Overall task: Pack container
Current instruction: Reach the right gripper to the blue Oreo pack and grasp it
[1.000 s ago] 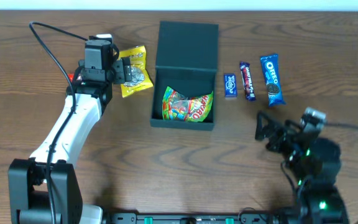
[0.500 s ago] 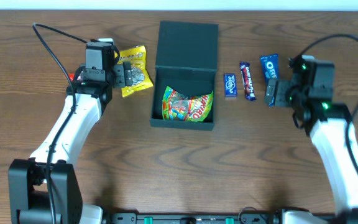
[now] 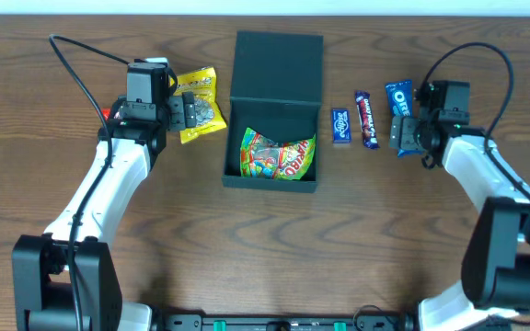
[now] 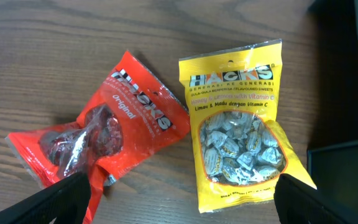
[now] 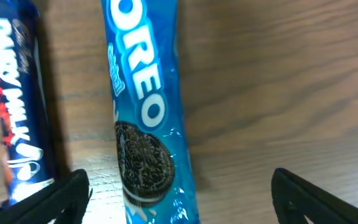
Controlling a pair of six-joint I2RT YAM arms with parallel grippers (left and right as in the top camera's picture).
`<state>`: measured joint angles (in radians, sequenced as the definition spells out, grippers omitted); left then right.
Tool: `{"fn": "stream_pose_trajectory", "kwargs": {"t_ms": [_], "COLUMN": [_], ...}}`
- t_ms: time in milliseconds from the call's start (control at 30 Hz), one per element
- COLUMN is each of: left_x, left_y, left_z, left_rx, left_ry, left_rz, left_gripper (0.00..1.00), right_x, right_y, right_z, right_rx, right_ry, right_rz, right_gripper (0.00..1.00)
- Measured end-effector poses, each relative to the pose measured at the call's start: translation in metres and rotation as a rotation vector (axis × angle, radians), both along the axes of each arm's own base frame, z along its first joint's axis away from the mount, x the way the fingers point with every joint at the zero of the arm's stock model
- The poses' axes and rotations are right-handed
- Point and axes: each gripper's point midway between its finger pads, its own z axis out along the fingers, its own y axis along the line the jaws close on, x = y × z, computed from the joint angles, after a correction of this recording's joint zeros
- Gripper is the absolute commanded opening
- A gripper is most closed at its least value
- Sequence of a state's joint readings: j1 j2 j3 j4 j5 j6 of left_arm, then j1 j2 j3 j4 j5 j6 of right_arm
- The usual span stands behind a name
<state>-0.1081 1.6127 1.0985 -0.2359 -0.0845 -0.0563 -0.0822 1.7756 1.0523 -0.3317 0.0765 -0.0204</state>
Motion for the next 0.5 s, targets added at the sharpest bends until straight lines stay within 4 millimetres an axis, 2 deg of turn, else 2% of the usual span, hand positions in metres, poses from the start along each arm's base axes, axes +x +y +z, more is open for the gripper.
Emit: {"fn": "stream_pose_trajectory", "kwargs": {"t_ms": [133,200,267,400,500], "left_x": [0.0,0.0,0.0,0.0,0.0], "left_y": [0.0,0.0,0.0,0.0,0.0], "left_z": [0.0,0.0,0.0,0.0,0.0], "left_rx": [0.0,0.0,0.0,0.0,0.0], "left_ry": [0.0,0.0,0.0,0.0,0.0], "left_rz": [0.0,0.0,0.0,0.0,0.0], "left_gripper": [0.95,0.95,0.95,0.95,0.95], "right_x": [-0.003,-0.005,-0.006,-0.003,-0.001], "right_y": [0.003,0.003,0.003,0.003,0.004], "right_z": [-0.019,-0.027,-0.03,-0.029,-0.028], "right_rx": [0.011,0.014,0.015,0.017,0.018], "right_ry": [0.047,0.066,0.072,0.062,0.054], "right_rz": [0.015,0.02,0.02,0.023,0.025], "right_gripper": [0.78,0.67,0.52,0.49,0.43]}}
